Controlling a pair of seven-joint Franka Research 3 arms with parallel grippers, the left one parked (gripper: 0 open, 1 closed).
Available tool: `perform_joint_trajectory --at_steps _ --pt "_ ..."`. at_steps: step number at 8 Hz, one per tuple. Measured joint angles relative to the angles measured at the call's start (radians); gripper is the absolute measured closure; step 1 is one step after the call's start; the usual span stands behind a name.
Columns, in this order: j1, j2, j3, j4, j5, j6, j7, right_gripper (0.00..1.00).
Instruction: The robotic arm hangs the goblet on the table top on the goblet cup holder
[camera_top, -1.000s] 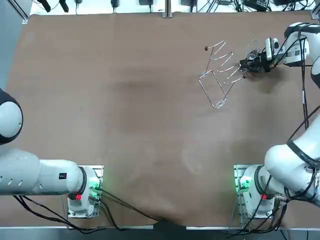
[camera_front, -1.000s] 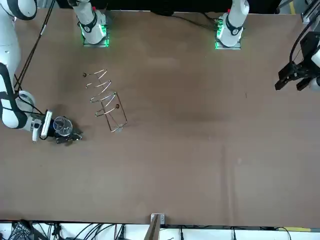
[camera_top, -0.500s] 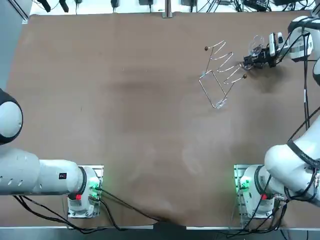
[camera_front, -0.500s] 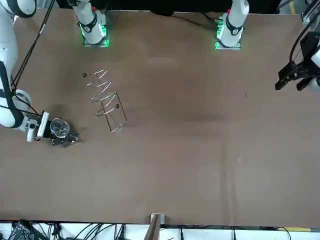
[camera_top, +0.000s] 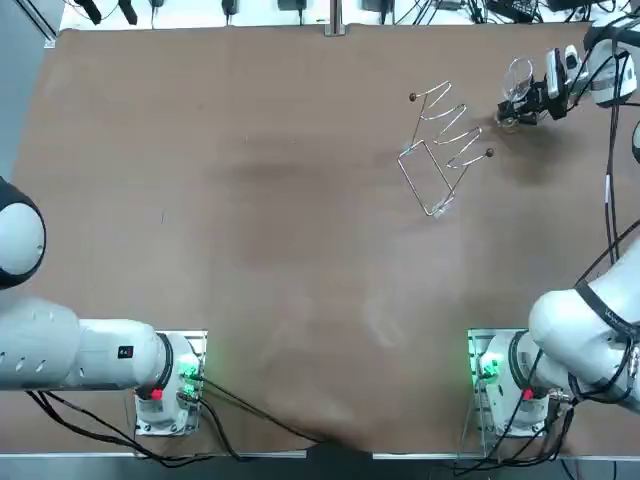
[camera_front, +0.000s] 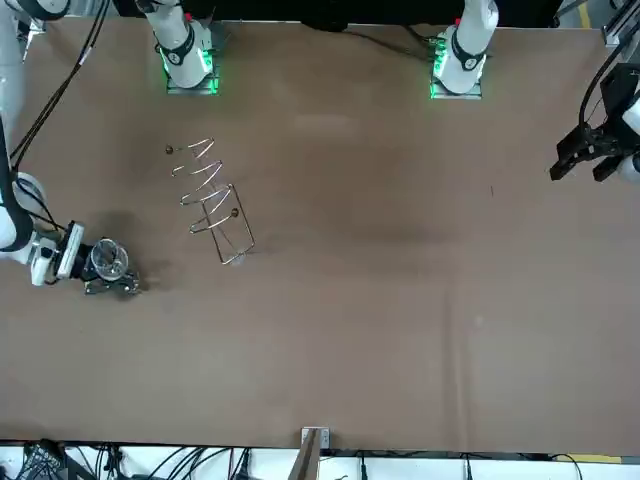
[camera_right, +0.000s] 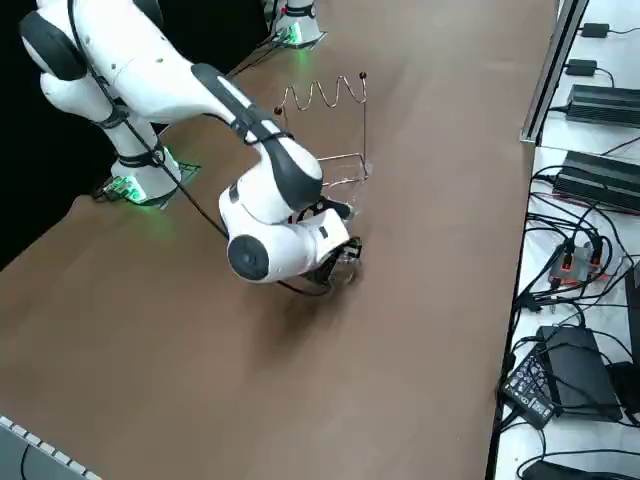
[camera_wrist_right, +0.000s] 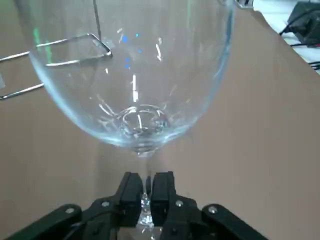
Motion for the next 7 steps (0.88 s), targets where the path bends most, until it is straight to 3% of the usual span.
perform_joint_trajectory --at_steps 7 --pt "0.001 -0.05 -0.01 -0.001 -0.201 0.077 0.238 0.88"
